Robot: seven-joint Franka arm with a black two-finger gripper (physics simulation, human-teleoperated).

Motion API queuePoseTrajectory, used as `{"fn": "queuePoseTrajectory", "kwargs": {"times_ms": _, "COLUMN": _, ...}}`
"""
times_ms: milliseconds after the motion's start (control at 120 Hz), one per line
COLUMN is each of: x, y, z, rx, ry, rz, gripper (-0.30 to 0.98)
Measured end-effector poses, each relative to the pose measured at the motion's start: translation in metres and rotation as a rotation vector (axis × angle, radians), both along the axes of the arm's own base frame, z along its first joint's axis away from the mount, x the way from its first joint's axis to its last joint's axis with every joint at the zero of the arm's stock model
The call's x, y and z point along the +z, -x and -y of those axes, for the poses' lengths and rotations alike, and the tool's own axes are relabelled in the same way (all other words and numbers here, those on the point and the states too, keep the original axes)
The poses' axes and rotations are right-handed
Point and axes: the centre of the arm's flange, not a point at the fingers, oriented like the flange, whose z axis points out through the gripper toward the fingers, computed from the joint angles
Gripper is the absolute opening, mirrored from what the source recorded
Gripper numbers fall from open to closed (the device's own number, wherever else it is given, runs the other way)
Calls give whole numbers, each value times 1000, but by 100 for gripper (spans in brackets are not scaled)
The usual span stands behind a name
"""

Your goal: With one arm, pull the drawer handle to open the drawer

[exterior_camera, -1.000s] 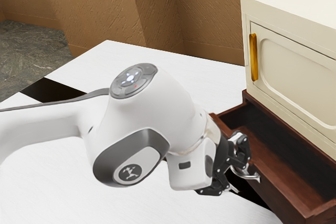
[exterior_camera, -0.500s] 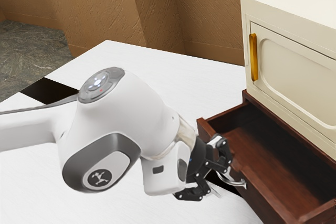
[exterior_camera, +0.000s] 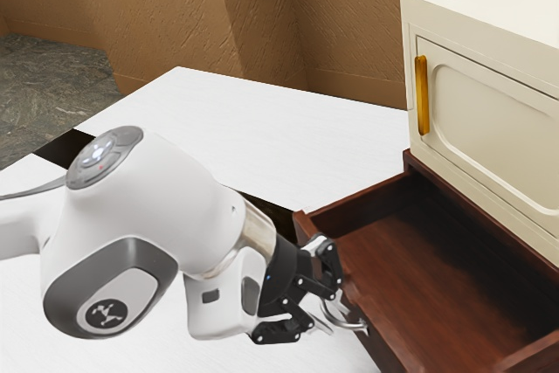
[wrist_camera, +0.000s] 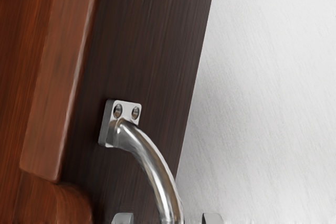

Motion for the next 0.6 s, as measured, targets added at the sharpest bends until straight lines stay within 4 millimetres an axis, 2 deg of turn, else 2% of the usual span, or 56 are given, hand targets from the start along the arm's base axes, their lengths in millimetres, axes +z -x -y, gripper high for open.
{"fn": "queuePoseTrajectory", "kwargs": {"times_ms": 400, "x": 0, "y": 14, "z": -10, "rx": 14, "ry": -4, "rz": 10, "gripper": 8}}
{"fn": "queuePoseTrajectory", "kwargs": {"times_ms": 600, "x": 0, "y": 14, "z": -11, "rx": 21, "ry": -4, "rz": 9, "gripper": 18}}
